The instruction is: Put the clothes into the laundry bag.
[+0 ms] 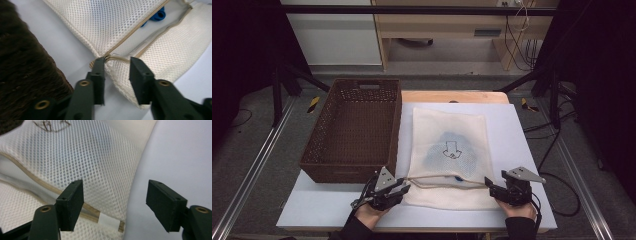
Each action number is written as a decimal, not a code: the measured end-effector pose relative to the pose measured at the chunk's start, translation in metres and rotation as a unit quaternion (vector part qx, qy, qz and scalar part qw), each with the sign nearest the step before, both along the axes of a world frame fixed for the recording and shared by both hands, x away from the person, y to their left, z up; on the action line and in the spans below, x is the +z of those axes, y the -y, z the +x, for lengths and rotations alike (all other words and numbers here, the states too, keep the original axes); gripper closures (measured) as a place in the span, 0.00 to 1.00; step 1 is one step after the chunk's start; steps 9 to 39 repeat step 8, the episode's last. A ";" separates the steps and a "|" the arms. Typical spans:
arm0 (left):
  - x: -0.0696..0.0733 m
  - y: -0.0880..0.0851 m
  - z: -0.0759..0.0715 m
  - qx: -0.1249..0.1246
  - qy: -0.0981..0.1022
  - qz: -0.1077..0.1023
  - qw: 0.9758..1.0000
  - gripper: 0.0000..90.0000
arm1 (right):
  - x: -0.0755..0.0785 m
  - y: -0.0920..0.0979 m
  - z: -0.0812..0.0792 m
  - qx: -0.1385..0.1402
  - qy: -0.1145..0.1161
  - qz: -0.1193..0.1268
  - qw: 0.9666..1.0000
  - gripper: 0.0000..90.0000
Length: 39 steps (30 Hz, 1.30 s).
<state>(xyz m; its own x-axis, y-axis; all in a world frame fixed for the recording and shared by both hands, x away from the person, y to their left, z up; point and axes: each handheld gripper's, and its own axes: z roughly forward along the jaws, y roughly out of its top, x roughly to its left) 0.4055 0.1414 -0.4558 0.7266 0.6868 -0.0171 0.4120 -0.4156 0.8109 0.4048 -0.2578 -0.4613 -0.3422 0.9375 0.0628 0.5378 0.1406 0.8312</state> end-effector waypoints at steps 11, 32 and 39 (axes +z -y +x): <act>0.006 -0.010 -0.003 -0.017 0.002 -0.001 1.000 0.46 | 0.005 0.000 -0.003 0.003 0.033 0.009 0.999 0.27; 0.006 -0.010 -0.003 -0.017 0.002 -0.001 1.000 0.46 | 0.005 0.000 -0.003 0.003 0.033 0.009 0.999 0.27; 0.006 -0.010 -0.003 -0.017 0.002 -0.001 1.000 0.46 | 0.005 0.000 -0.003 0.003 0.033 0.009 0.999 0.27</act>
